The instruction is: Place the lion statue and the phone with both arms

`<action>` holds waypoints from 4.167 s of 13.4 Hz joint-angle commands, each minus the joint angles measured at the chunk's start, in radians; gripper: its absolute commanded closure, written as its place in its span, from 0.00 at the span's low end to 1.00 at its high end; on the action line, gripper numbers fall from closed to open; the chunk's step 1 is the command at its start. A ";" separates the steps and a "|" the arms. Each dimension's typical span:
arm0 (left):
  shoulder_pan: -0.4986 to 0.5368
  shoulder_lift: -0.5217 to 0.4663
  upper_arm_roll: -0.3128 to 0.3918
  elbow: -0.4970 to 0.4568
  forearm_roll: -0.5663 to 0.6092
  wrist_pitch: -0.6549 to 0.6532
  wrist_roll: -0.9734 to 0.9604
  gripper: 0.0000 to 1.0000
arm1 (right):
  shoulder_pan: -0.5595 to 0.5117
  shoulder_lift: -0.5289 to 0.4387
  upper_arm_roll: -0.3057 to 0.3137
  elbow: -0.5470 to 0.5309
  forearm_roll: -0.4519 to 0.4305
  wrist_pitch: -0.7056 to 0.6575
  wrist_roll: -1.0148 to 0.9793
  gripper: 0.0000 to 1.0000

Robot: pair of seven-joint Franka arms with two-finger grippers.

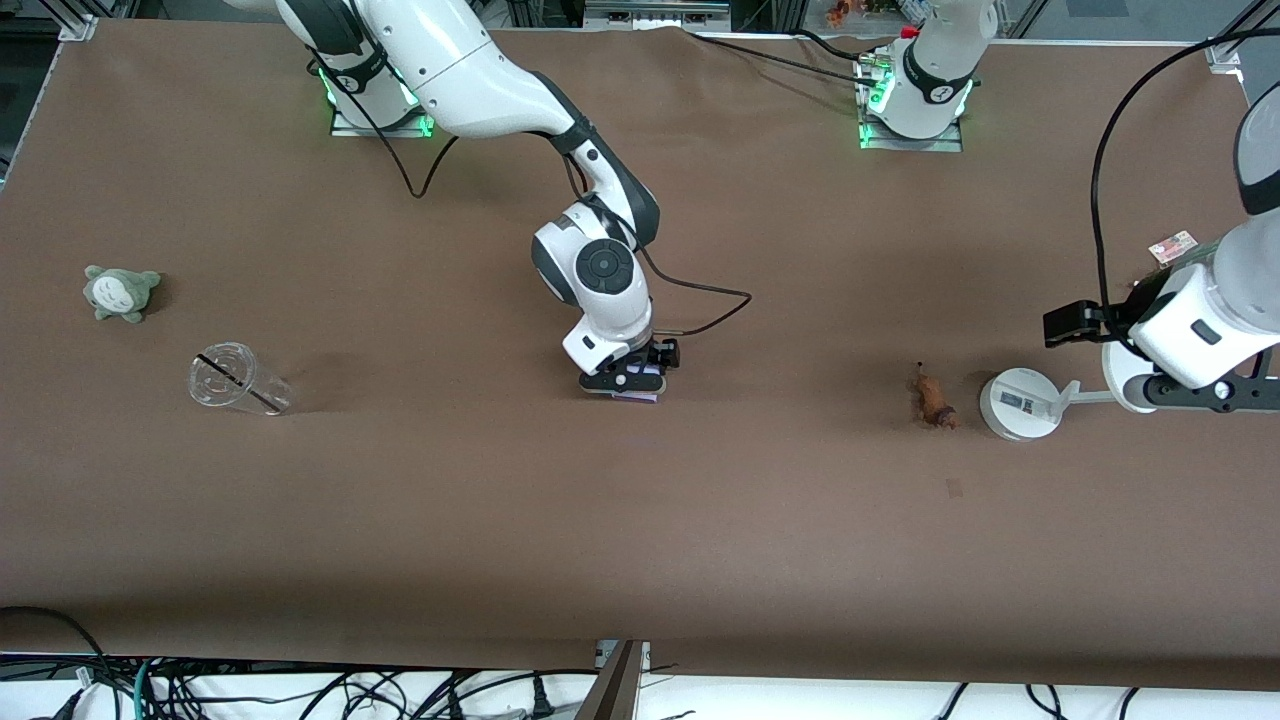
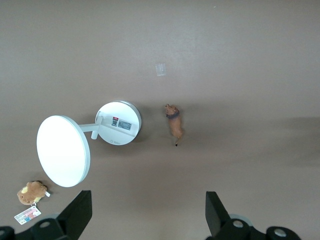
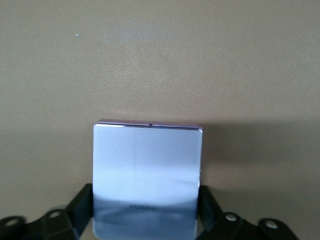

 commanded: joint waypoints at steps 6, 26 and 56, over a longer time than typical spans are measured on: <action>-0.347 -0.396 0.512 -0.473 -0.178 0.328 0.101 0.00 | -0.063 -0.082 -0.011 0.020 0.006 -0.160 -0.165 0.95; -0.355 -0.375 0.525 -0.449 -0.224 0.257 0.100 0.00 | -0.304 -0.534 -0.367 -0.612 0.020 -0.075 -0.908 0.95; -0.358 -0.375 0.523 -0.449 -0.224 0.248 0.098 0.00 | -0.327 -0.428 -0.397 -0.341 0.354 -0.371 -1.067 0.01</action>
